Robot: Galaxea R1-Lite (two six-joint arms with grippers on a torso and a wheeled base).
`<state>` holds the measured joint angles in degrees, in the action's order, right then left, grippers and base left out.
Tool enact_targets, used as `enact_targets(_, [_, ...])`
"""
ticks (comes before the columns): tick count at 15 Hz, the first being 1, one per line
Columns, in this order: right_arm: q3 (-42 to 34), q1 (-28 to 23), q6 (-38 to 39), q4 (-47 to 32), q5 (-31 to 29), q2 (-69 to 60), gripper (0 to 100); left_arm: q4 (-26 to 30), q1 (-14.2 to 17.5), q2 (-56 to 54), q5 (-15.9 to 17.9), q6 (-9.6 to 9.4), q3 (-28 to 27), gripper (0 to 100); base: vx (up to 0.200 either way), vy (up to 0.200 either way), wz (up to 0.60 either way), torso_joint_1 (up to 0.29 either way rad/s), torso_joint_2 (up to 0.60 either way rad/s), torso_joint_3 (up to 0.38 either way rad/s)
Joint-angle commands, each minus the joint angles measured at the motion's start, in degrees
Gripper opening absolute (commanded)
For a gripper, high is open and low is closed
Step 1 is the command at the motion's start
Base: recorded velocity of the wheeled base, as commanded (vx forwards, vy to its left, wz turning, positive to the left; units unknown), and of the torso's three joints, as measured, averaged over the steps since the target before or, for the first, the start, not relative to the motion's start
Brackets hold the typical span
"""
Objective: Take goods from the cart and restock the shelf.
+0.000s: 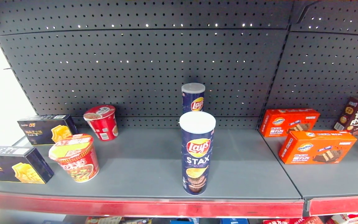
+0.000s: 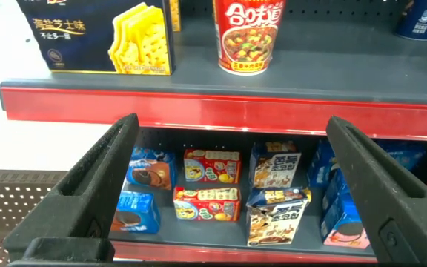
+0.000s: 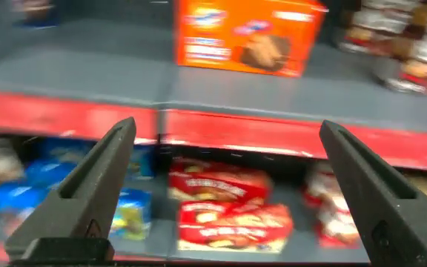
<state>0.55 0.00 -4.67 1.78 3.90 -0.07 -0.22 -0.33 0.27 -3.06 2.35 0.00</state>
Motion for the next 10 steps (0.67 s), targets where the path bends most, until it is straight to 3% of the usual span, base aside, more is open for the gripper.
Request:
enact_targets(1, [0.5,0.0,1.6,-0.7,-1.4,0.1,100,0.0,0.0,0.1,-0.1,0.02,0.0,100,0.0,0.0,0.0,0.0,0.0,0.0])
enact_targets(4, [0.9,0.0,1.8,-1.8,-11.2,0.1,100,0.0,0.0,0.0,-0.2,0.11,0.0,100,0.0,0.0,0.0,0.0,0.0,0.0])
enact_targets(7, [0.9,0.0,1.9,-2.0,0.1,0.1,100,0.0,0.0,0.0,-0.1,0.02,0.0,100,0.0,0.0,0.0,0.0,0.0,0.0])
enact_targets(10, [1.0,0.0,2.2,-2.1,0.3,0.1,100,0.0,0.0,0.0,-0.1,0.02,0.0,100,0.0,0.0,0.0,0.0,0.0,0.0])
